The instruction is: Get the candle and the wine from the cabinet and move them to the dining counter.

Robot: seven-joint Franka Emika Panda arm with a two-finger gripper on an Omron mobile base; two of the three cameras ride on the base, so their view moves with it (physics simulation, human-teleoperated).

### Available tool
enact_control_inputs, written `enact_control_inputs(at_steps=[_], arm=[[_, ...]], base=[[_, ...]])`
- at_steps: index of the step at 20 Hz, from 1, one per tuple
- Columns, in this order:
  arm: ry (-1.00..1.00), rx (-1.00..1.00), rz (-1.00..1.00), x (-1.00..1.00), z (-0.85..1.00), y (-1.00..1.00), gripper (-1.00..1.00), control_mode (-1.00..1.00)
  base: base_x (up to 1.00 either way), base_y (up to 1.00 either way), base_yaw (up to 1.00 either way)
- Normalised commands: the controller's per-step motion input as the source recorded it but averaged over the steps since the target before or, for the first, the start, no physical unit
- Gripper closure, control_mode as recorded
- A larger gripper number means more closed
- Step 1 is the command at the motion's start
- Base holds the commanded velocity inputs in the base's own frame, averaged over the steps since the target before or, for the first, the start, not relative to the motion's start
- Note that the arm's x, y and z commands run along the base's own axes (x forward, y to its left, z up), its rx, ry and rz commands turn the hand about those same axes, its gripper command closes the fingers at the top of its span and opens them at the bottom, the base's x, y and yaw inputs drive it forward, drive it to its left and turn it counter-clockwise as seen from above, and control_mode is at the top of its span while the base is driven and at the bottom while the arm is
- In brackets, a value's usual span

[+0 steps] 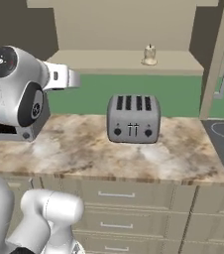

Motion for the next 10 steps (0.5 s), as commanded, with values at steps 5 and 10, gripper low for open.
enact_control_inputs(at_steps=[5, 10], arm=[[0.00, 0.00, 0.00, 0.00, 0.00, 0.00, -1.00, 1.00], [0.00, 0.00, 0.00, 0.00, 0.00, 0.00, -1.00, 1.00]], base=[[0.28, -0.45, 0.00], [0.25, -0.34, 0.00]])
